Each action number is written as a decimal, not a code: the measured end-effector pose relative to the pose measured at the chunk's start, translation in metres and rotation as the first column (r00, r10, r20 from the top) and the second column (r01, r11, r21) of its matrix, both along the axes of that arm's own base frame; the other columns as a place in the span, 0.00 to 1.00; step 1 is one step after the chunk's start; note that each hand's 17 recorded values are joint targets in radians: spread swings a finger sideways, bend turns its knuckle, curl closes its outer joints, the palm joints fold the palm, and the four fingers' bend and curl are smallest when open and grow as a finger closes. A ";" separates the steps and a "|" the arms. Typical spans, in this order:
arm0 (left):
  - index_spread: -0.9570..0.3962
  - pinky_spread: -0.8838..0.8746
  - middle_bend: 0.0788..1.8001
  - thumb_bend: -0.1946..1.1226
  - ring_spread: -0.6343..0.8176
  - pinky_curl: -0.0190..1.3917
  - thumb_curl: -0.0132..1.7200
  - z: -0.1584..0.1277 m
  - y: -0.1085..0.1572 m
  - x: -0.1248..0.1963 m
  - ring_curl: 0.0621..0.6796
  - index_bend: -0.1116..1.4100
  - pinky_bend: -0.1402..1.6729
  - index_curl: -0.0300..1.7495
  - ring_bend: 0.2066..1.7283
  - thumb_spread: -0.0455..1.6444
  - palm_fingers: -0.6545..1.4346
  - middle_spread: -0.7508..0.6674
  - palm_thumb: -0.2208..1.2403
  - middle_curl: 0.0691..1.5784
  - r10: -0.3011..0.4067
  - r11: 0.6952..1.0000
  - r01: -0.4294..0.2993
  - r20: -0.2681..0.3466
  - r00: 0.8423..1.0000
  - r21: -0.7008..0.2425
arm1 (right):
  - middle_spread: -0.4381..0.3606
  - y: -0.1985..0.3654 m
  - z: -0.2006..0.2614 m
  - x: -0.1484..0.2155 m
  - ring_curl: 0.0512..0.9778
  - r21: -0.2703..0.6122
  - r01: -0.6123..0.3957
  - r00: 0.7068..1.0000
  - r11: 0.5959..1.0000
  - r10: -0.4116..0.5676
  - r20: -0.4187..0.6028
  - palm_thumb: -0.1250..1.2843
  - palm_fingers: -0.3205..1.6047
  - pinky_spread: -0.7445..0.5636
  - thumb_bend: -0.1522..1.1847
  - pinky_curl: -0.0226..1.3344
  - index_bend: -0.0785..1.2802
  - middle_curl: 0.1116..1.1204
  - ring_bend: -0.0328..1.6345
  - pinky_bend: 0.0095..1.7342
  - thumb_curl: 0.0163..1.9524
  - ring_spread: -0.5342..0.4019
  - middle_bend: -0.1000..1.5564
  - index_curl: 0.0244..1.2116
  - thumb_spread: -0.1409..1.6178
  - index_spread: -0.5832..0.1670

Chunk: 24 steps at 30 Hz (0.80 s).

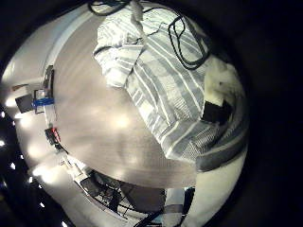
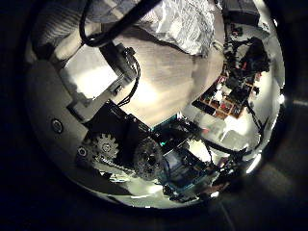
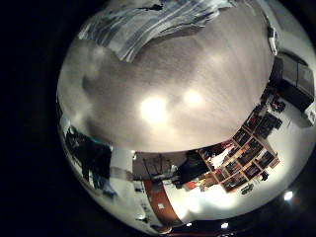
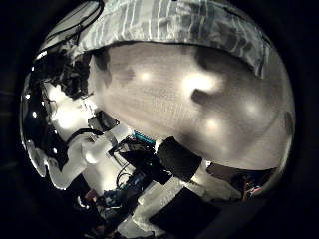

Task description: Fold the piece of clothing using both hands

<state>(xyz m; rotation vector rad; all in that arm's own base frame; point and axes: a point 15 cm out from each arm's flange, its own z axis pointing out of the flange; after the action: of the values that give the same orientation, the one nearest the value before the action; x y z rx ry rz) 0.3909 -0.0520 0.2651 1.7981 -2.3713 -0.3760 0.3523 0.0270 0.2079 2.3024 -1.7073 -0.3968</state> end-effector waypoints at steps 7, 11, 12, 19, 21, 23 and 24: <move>0.18 0.19 0.54 0.14 0.14 0.54 0.36 0.012 -0.001 -0.004 0.78 0.40 0.79 0.69 0.83 0.65 0.81 0.13 0.80 0.66 -0.004 1.000 0.004 -0.017 1.000 0.003 | 0.52 0.003 -0.015 0.029 0.23 0.001 0.019 0.995 1.000 -0.019 0.102 0.42 0.26 0.76 0.10 0.19 0.18 0.26 0.36 0.31 0.17 0.58 0.21 0.22 0.71 0.44; 0.17 0.19 0.53 0.14 0.14 0.54 0.36 0.018 -0.001 -0.008 0.77 0.38 0.79 0.72 0.83 0.65 0.81 0.12 0.80 0.67 -0.009 1.000 0.009 -0.031 0.999 0.000 | 0.51 0.004 -0.022 0.037 0.23 -0.003 0.032 0.991 0.999 -0.031 0.128 0.44 0.30 0.74 0.10 0.18 0.18 0.27 0.38 0.30 0.17 0.56 0.22 0.23 0.70 0.46; 0.16 0.19 0.53 0.14 0.14 0.54 0.37 0.020 -0.002 -0.009 0.77 0.37 0.79 0.73 0.83 0.65 0.81 0.12 0.80 0.67 -0.009 1.000 0.009 -0.032 0.999 0.000 | 0.50 0.003 -0.023 0.037 0.23 -0.004 0.032 0.992 0.999 -0.031 0.125 0.45 0.32 0.72 0.10 0.18 0.18 0.27 0.39 0.30 0.17 0.54 0.23 0.22 0.70 0.46; 0.16 0.19 0.52 0.14 0.14 0.55 0.37 0.036 -0.001 -0.010 0.76 0.34 0.78 0.77 0.83 0.65 0.82 0.11 0.79 0.68 -0.013 1.000 0.013 -0.022 1.000 -0.002 | 0.35 -0.004 -0.027 0.037 0.31 -0.083 0.015 0.992 0.996 -0.004 0.125 0.52 0.54 0.47 0.11 0.19 0.16 0.33 0.55 0.41 0.19 0.34 0.31 0.21 0.67 0.40; 0.16 0.19 0.52 0.14 0.14 0.55 0.37 0.039 -0.001 -0.011 0.76 0.33 0.78 0.77 0.83 0.65 0.82 0.11 0.79 0.69 -0.014 1.000 0.013 -0.022 1.000 -0.002 | 0.30 -0.007 -0.028 0.038 0.35 -0.112 0.003 0.992 0.994 0.012 0.127 0.55 0.63 0.35 0.11 0.21 0.18 0.36 0.59 0.48 0.19 0.29 0.35 0.21 0.67 0.35; 0.16 0.19 0.52 0.14 0.14 0.55 0.37 0.042 0.000 -0.012 0.76 0.32 0.78 0.78 0.83 0.65 0.82 0.11 0.79 0.69 -0.014 1.000 0.014 -0.026 1.000 0.000 | 0.25 -0.006 -0.027 0.038 0.37 -0.123 0.003 0.991 0.992 0.013 0.131 0.59 0.73 0.28 0.11 0.23 0.21 0.40 0.62 0.51 0.20 0.27 0.40 0.22 0.66 0.28; 0.16 0.19 0.52 0.14 0.14 0.55 0.37 0.042 0.000 -0.013 0.76 0.32 0.78 0.79 0.83 0.65 0.82 0.11 0.79 0.69 -0.016 1.000 0.016 -0.028 0.999 -0.002 | 0.24 -0.005 -0.027 0.039 0.40 -0.125 0.006 0.991 0.992 0.011 0.132 0.61 0.76 0.26 0.11 0.24 0.24 0.44 0.64 0.52 0.20 0.27 0.43 0.25 0.66 0.26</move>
<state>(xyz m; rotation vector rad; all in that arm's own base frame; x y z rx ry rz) 0.3777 -0.0517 0.3075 1.7625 -2.3679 -0.3980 0.3910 0.0221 0.1811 2.2855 -1.7358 -0.1338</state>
